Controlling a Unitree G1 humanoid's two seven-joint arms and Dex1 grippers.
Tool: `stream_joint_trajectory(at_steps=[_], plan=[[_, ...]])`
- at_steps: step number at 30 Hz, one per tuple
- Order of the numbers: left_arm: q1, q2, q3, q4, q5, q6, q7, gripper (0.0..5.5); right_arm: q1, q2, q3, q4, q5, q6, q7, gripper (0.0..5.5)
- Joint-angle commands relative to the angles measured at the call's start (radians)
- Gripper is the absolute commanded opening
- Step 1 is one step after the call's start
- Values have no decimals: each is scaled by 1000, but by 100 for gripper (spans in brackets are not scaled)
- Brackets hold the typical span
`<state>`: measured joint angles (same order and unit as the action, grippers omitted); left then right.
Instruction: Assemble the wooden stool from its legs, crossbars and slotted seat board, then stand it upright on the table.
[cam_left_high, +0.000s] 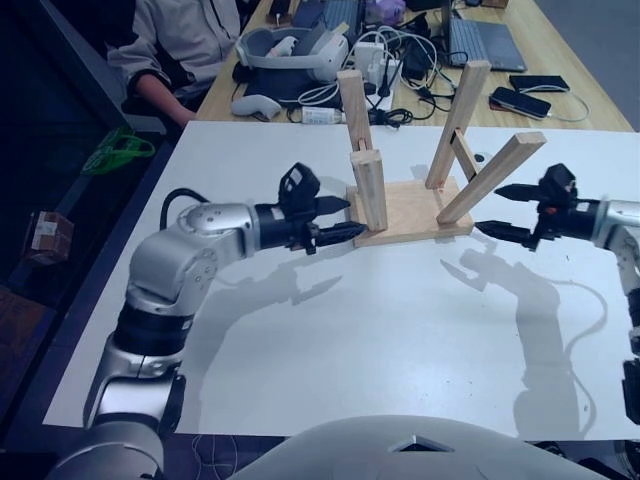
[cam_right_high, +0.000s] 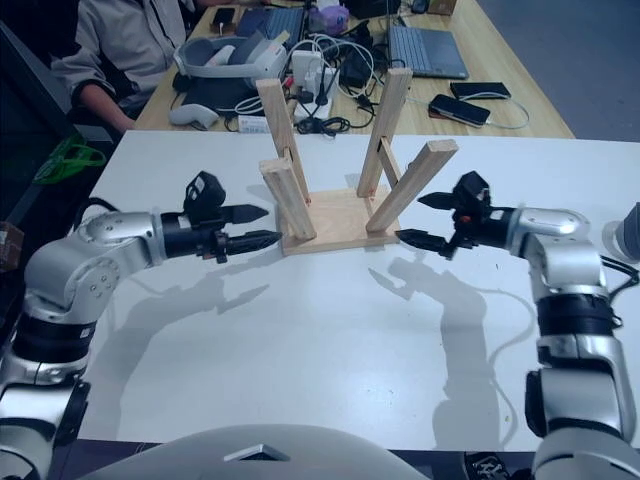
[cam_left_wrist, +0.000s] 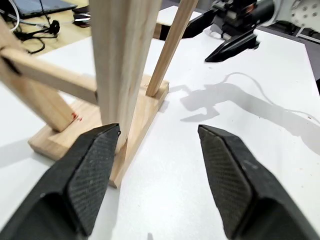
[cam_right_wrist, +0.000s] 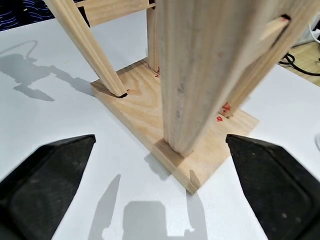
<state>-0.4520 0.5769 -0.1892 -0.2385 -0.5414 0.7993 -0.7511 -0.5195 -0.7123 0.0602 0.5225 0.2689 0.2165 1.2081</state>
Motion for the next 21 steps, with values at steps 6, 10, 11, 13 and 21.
stream_joint_trajectory(at_steps=[6,10,11,13,21], plan=[[-93,-40,-191,147,204,-132,-98,292,-280,113,62,431,-150,-222,46,488],[-96,-47,-201,160,239,-154,-128,292,-330,138,44,509,-138,-202,132,440],[-95,-48,-200,160,244,-156,-133,292,-337,142,38,517,-130,-188,155,424],[-91,-45,-196,155,252,-160,-142,292,-350,151,21,520,-108,-135,203,392],[-77,-43,-177,136,266,-155,-153,292,-361,186,-12,490,-80,-6,262,264]])
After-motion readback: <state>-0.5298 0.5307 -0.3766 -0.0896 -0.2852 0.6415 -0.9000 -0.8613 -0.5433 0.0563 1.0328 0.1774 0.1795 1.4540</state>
